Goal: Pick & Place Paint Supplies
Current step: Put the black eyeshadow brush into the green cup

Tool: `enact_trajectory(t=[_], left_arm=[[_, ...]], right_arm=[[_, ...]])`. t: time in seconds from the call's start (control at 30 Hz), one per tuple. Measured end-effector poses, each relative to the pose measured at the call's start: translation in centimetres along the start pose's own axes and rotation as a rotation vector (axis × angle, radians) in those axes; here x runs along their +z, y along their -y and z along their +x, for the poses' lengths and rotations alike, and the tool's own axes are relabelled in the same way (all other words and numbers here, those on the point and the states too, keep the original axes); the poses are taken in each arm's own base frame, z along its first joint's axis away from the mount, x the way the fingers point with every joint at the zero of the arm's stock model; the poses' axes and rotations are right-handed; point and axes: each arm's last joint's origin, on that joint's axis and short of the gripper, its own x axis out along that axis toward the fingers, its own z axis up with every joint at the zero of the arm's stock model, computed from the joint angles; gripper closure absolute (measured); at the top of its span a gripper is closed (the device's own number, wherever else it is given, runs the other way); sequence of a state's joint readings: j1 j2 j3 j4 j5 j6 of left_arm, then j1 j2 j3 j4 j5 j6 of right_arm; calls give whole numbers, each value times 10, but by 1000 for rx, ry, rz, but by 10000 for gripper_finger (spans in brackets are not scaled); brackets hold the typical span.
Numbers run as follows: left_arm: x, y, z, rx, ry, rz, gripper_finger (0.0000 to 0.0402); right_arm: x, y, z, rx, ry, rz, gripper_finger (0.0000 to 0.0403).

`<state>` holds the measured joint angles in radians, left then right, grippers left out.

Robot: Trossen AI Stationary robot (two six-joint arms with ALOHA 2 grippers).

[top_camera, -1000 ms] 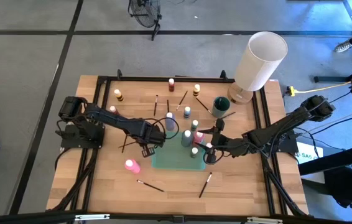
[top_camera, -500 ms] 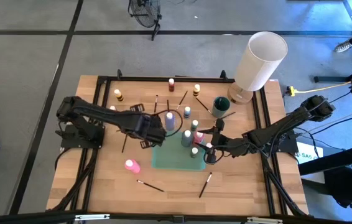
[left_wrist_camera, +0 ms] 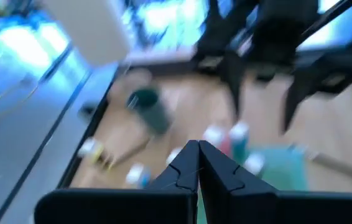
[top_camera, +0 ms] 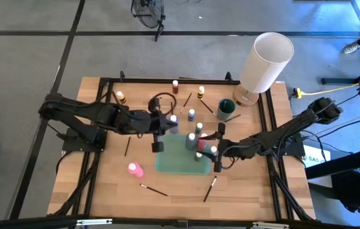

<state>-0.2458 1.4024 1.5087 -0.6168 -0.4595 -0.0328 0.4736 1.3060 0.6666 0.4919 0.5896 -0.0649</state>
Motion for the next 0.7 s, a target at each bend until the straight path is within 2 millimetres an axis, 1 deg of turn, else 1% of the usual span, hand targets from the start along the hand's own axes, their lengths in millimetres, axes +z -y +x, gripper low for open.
enact_trajectory(t=[0.13,0.27,0.4,0.5,0.63,0.7], left_arm=[[-3,10,16,-143,165,8,400],[-4,18,26,-215,335,25,400],[-13,22,35,-215,439,36,400],[-20,21,40,-206,506,22,400],[-23,17,43,-223,593,25,400],[-24,13,45,-226,598,16,400]], right_arm=[[15,2,-1,-16,133,-40,155],[24,3,-3,-31,221,-60,155],[29,3,-4,16,282,-72,155],[32,3,-5,23,310,-119,155],[35,5,-5,2,345,-162,155],[37,6,-5,-9,361,-173,155]])
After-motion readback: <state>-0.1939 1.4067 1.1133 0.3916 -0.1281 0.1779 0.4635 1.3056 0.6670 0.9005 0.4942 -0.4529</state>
